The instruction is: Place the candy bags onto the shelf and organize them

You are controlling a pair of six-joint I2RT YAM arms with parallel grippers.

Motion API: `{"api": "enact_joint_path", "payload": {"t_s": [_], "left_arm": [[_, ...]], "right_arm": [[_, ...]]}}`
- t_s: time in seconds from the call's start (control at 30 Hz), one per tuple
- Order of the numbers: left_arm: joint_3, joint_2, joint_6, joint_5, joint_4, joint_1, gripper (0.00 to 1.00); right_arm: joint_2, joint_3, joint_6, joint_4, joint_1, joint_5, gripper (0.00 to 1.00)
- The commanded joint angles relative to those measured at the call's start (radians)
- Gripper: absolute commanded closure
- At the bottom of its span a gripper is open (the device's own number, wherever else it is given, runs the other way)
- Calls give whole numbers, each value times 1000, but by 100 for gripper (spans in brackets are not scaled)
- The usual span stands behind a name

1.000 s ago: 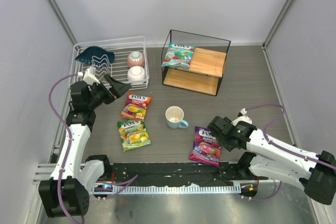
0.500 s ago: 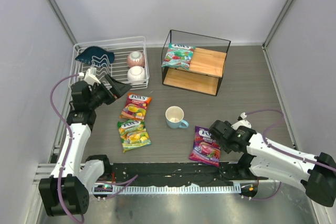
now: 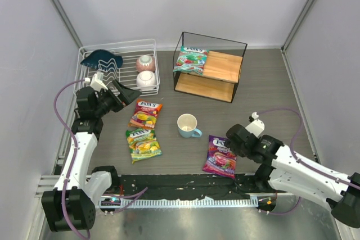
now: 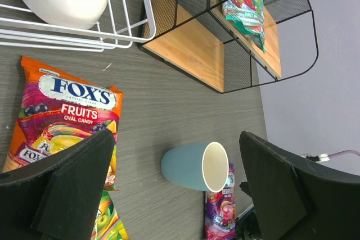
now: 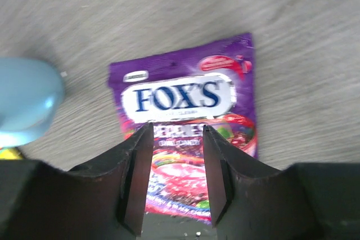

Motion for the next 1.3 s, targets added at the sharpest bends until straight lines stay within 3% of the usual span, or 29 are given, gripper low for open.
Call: {"api": "enact_joint_path", "payload": {"t_s": [0.0,0.17,0.3,0.63,0.93,1.27], "left_arm": [[4,-9,-1,23,41,6,0],[3,-8,-7,34,48,7,0],[1,-17,-1,35,42,6,0],[0,-1,-13,43,58,7,0],[6,2,0,34,40,6,0],[6,11,3,34,37,6,0]], "right_arm": [[11,119,-221,9,2,-33,53],[207,205,-348,-49,34,-216,52],[273,199,-308,-21,115,-229,51],[198,114,-144,-50,237,-234,46],[275,96,-112,-101,246,-179,46],[365,27,-153,39,205,-128,43]]}}
